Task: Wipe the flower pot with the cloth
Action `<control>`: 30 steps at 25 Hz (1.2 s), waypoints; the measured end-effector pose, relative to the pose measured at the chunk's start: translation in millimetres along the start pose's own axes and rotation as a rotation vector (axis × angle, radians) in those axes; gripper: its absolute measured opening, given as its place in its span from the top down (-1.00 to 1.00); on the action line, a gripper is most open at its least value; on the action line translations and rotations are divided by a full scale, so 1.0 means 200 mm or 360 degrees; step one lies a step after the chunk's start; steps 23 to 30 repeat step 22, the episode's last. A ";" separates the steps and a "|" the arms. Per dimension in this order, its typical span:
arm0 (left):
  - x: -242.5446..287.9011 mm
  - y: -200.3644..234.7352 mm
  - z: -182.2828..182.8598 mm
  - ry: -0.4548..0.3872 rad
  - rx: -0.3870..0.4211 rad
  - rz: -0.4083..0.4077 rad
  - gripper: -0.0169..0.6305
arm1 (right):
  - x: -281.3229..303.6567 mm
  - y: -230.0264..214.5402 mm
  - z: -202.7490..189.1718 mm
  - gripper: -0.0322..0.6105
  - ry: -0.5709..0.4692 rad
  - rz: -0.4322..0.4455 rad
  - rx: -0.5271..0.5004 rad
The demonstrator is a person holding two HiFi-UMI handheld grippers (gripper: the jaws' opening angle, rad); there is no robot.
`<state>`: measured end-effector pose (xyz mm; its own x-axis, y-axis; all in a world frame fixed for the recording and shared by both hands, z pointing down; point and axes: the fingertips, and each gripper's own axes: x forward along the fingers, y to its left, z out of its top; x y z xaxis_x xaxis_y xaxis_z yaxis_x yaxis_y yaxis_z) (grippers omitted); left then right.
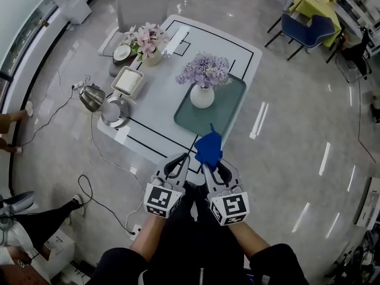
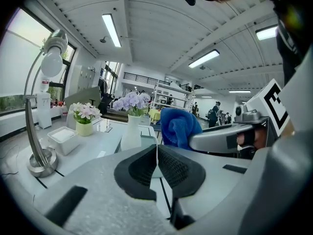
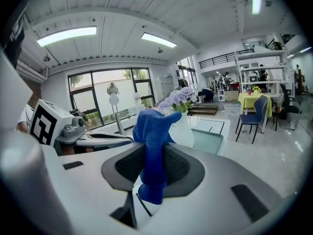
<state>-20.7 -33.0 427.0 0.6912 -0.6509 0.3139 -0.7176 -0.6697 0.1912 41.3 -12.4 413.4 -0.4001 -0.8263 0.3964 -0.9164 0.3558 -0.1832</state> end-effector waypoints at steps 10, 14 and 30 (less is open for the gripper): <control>-0.04 0.00 0.07 -0.0035 0.0053 0.0015 0.90 | -0.01 0.04 0.07 0.60 -0.0042 0.0027 -0.0011; -0.05 0.00 0.06 -0.0026 0.0057 0.0017 0.90 | -0.02 0.06 0.07 0.60 -0.0037 0.0041 -0.0011; -0.05 -0.01 0.05 -0.0026 0.0048 0.0024 0.90 | -0.03 0.05 0.07 0.60 -0.0045 0.0037 -0.0007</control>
